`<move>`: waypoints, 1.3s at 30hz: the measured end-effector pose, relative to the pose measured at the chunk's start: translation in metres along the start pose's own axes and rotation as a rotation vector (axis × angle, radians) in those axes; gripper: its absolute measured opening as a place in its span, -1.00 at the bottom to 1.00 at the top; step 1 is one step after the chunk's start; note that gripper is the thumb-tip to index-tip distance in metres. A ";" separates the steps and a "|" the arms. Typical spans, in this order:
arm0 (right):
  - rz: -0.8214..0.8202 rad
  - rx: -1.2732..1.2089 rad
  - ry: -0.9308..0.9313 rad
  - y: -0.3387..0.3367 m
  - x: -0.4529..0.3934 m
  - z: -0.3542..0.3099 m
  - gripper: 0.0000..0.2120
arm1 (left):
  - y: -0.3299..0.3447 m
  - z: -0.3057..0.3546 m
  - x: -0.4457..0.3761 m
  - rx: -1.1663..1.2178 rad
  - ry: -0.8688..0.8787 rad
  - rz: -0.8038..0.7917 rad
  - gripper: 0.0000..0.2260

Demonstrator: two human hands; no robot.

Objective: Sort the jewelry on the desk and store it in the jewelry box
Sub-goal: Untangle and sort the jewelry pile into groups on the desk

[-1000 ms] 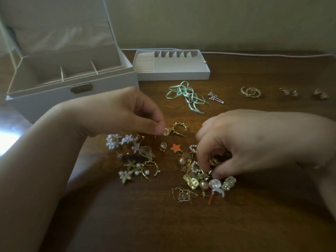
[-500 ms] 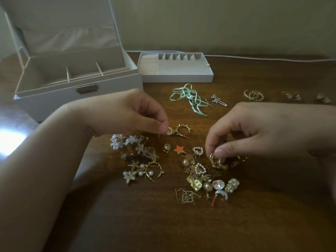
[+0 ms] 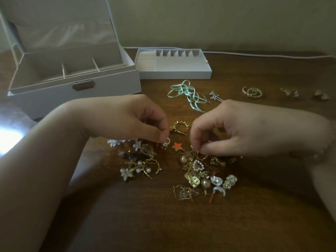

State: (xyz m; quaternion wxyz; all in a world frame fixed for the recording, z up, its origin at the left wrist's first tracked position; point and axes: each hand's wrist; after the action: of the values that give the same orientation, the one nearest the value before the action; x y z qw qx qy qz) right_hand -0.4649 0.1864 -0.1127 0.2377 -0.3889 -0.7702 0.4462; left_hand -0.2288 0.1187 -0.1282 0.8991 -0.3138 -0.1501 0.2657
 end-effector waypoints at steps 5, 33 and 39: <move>0.009 0.032 0.000 -0.003 0.002 0.000 -0.86 | 0.000 0.000 0.001 0.007 -0.009 -0.002 -0.81; 0.052 -0.066 0.074 -0.029 0.015 0.018 -0.89 | 0.006 -0.002 -0.002 -0.179 0.111 -0.072 -0.91; -0.004 -0.039 0.150 -0.029 0.014 0.022 -0.97 | 0.004 -0.001 0.000 -0.173 0.114 -0.089 -0.86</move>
State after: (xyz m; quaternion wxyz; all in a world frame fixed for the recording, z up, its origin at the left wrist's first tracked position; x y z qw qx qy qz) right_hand -0.5002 0.1780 -0.0979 0.2883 -0.4243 -0.7594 0.4003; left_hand -0.2303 0.1209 -0.1319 0.8866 -0.3980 -0.1349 0.1933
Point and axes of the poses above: each hand's wrist, its own x-axis away from the middle knuckle, its own y-axis out of the palm, z = x × y, and after that the axes turned 10 degrees about z, right-handed
